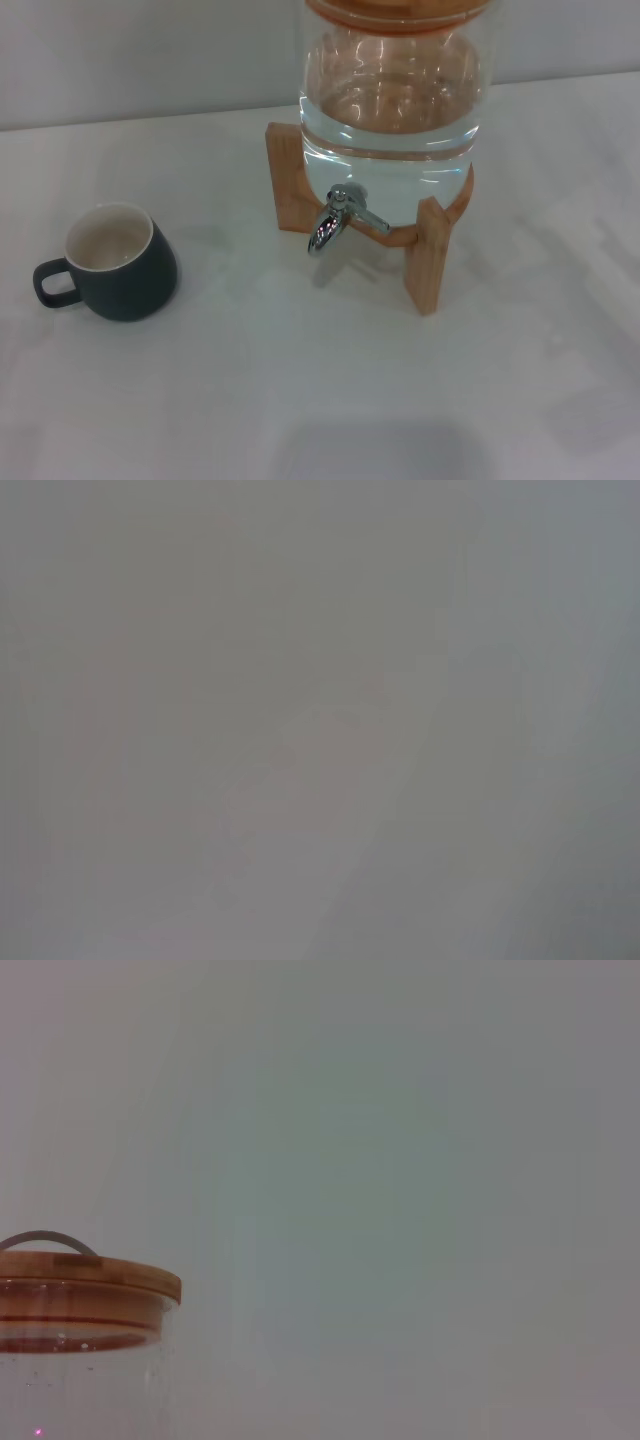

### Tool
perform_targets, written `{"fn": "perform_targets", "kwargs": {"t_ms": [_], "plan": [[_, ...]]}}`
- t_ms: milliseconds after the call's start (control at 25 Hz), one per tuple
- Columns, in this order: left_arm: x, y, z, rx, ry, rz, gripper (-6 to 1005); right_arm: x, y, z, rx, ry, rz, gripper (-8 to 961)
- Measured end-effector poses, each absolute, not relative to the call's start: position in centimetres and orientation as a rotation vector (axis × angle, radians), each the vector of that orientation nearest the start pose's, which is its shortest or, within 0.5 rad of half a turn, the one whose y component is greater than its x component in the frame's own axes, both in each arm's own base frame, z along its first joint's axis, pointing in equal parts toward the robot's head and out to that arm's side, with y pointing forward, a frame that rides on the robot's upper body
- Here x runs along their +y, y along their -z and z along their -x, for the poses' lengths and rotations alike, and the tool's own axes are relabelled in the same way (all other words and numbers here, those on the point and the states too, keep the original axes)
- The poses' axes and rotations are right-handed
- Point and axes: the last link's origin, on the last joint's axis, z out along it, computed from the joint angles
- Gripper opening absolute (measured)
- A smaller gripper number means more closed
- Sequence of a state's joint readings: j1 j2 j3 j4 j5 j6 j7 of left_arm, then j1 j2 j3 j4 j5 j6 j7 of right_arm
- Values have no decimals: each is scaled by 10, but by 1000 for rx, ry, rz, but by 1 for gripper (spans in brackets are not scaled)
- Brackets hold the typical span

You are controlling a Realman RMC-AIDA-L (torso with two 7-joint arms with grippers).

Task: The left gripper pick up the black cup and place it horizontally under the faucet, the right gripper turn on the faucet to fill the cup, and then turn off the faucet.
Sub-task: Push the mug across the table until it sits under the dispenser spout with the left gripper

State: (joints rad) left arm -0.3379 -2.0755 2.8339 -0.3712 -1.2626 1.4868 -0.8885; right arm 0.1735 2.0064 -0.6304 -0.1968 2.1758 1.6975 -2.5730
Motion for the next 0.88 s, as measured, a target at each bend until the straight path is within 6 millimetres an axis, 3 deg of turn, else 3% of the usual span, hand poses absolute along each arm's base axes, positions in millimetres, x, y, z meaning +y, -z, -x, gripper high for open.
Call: {"fn": "perform_targets", "kwargs": {"t_ms": [880], "plan": [[259, -68, 392, -765, 929, 1524, 825, 233, -84, -364, 337, -986, 1563, 795]]}}
